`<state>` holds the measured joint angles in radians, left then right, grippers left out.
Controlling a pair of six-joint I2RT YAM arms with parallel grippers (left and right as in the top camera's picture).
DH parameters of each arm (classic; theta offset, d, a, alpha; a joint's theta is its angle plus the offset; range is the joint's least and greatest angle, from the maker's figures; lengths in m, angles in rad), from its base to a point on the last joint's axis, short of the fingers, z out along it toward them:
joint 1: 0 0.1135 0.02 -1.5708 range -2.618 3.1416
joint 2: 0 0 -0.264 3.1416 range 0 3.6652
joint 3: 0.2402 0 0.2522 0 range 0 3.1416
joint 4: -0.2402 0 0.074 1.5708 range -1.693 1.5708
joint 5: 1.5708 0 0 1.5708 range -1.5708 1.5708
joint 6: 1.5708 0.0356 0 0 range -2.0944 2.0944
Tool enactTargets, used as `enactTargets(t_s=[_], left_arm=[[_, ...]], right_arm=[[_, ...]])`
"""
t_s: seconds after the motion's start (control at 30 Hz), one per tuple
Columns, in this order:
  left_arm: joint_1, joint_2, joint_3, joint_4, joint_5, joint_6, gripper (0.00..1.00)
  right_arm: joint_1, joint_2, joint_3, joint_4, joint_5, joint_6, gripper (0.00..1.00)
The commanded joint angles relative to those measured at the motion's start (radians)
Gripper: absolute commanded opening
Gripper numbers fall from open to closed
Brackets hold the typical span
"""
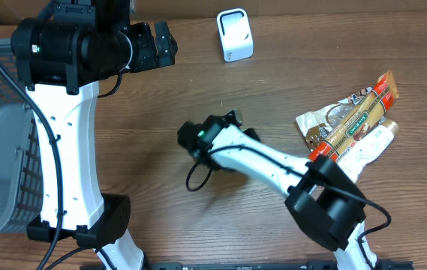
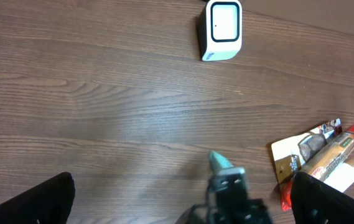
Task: Scan the item barcode
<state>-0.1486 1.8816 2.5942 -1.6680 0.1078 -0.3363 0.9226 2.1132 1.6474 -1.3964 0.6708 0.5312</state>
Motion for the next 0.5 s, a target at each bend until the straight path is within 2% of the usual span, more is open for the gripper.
enactTargets(t_s=[0.0,0.23,0.3,0.33,0.37,0.4,0.47], left_arm=[[-0.002,0.008,0.006,0.003,-0.007,0.016,1.00],[-0.002,0.008,0.006,0.003,-0.007,0.016,1.00],[-0.002,0.008,0.006,0.003,-0.007,0.015,1.00],[-0.002,0.008,0.006,0.003,-0.007,0.016,1.00],[-0.002,0.008,0.006,0.003,-0.007,0.015,1.00],[-0.002,0.008,0.006,0.003,-0.007,0.016,1.00],[-0.002,0.008,0.006,0.003,-0.007,0.016,0.99]], right_arm=[[0.088,0.043,0.001,0.082,-0.091,-0.048,0.04],[0.180,0.043,0.001,0.149,-0.111,-0.115,0.04],[0.187,0.043,0.001,0.156,-0.113,-0.117,0.13],[0.187,0.043,0.001,0.161,-0.116,-0.117,0.29],[0.187,0.043,0.001,0.165,-0.119,-0.117,0.61],[0.180,0.043,0.002,0.172,-0.126,-0.116,0.75],[0.155,0.043,0.003,0.192,-0.176,-0.112,0.89]])
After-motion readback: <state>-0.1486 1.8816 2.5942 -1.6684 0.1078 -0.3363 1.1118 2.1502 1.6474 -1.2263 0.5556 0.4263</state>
